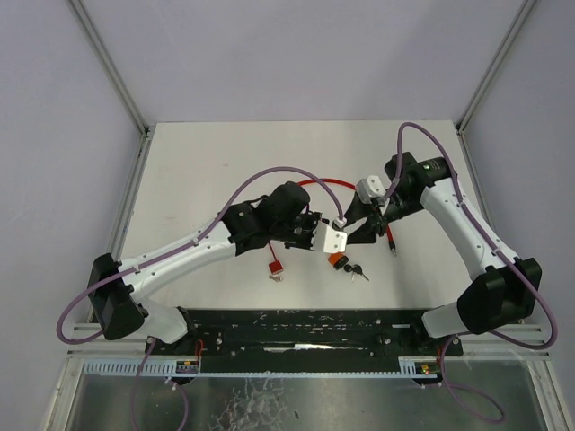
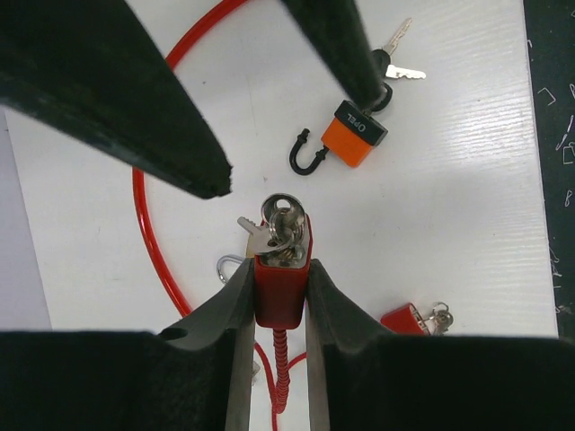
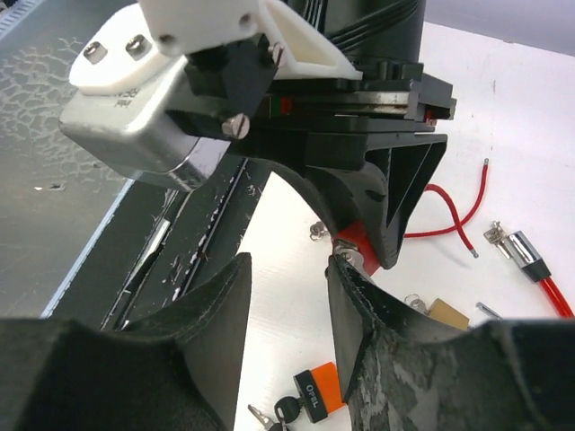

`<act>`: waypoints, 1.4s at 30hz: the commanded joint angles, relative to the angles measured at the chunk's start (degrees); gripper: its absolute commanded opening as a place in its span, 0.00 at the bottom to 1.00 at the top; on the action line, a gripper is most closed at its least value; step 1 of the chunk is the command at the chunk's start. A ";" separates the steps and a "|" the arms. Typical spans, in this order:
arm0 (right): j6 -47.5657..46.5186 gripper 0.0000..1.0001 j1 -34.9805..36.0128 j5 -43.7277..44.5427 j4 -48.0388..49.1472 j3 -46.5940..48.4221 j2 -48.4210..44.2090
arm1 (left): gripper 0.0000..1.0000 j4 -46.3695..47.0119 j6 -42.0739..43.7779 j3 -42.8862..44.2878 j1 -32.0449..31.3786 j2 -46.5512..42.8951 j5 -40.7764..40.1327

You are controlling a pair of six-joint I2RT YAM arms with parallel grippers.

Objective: Lock with the key

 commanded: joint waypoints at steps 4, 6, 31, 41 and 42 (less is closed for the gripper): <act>20.34 0.47 0.50 6.01 14.94 -2.38 -5.34 | 0.00 5.96 -12.39 0.11 0.44 -2.12 0.72; 20.82 0.47 0.48 7.94 15.08 -1.84 -5.46 | 0.00 7.07 -17.18 -0.12 0.65 -2.12 2.05; 8.80 0.42 0.77 2.27 8.43 -0.17 -3.09 | 0.00 14.05 -34.49 -3.51 5.14 -2.04 17.79; 8.94 0.37 1.01 4.26 9.55 -1.89 -2.93 | 0.00 15.39 -35.22 -3.87 5.72 -2.33 19.12; 9.05 0.36 1.03 4.22 9.70 -1.96 -2.91 | 0.00 15.49 -35.26 -3.88 5.83 -2.33 19.19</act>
